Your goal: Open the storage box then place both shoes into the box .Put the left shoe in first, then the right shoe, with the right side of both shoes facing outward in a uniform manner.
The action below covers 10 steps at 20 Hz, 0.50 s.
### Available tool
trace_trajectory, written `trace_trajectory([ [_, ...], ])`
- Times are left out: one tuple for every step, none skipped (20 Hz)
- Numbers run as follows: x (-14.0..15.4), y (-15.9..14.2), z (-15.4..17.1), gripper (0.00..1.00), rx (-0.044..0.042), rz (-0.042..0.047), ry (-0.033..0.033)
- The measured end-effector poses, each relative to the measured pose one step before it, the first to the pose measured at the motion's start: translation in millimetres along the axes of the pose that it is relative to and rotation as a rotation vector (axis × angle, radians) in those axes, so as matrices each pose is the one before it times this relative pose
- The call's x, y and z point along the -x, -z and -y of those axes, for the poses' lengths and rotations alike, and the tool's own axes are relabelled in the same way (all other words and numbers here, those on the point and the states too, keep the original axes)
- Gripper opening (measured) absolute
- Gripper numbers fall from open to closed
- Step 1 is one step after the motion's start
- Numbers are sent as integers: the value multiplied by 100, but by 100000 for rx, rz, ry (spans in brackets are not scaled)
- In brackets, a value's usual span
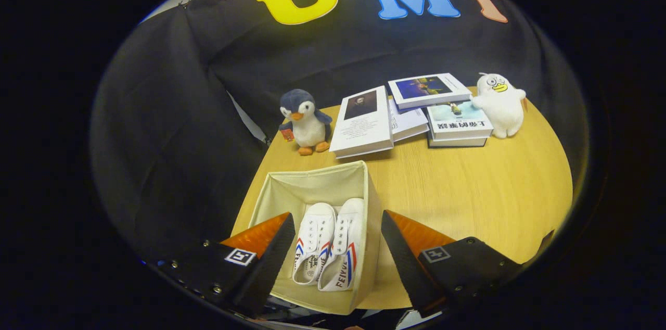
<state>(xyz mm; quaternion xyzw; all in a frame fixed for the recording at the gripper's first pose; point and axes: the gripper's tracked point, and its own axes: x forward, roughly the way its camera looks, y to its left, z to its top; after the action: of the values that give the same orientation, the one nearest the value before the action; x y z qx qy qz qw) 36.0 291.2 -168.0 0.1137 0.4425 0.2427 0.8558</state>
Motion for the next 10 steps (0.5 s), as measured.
trace_trajectory([
  [790,-370,483,99,548,1732,-5],
  [824,-480,659,99,281,1858,592],
  [855,-427,891,99,93,1555,943],
  [794,-445,897,100,-209,1541,679],
  [767,-429,845,100,-543,1586,575],
  [815,-409,1020,99,-513,1529,690],
  [848,-416,1059,99,-266,1537,915],
  [858,-494,1190,99,25,1494,1096],
  [838,-365,1139,99,-172,1329,1018],
  [886,-443,1102,99,-18,1536,936],
])
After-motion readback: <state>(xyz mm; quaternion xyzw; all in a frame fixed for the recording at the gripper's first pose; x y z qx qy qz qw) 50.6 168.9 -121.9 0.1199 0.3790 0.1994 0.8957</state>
